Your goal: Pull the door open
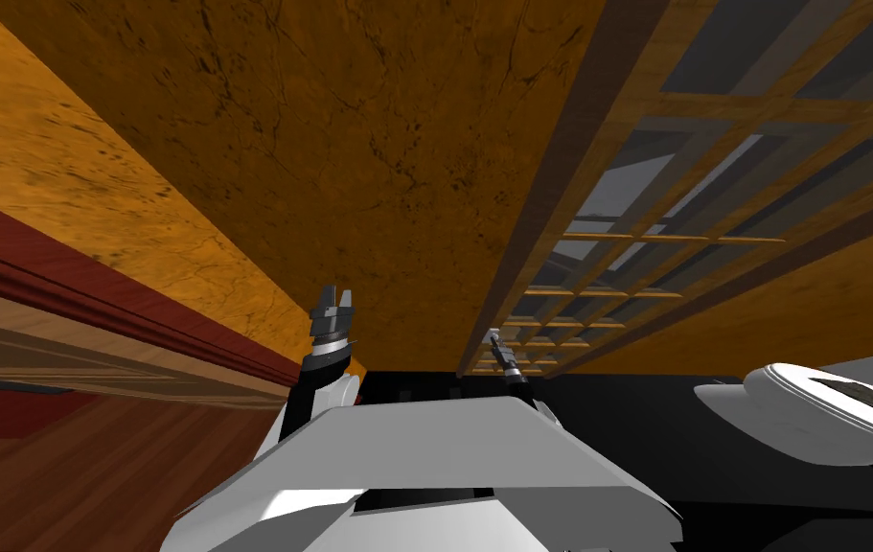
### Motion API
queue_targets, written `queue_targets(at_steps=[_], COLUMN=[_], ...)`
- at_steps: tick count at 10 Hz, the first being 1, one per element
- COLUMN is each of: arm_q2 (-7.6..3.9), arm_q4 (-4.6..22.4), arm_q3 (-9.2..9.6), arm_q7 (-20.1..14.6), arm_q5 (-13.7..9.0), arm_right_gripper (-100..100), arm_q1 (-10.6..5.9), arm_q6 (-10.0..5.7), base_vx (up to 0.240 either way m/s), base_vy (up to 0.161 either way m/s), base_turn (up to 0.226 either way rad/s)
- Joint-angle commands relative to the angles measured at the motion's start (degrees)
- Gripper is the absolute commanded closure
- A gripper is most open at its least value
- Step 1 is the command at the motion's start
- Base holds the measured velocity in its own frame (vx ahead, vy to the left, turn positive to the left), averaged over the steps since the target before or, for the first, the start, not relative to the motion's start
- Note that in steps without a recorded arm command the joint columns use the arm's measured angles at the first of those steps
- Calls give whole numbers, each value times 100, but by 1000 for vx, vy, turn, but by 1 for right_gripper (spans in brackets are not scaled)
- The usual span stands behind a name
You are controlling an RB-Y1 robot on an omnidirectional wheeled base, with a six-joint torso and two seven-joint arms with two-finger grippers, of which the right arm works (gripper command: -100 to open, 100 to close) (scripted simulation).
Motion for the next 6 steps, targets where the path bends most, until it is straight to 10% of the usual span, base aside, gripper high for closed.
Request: queue_targets(at_steps=[1, 6], arm_q2=[17, -11], arm_q4=[32, 48], arm_q3=[58, 223], arm_q7=[-243, -1003], arm_q5=[-69, -373], arm_right_gripper=[100, 100], arm_q1=[-14, -62], arm_q6=[-5, 30], base_vx=[-25, -39], base_vy=[-9, -16], base_turn=[32, 48])
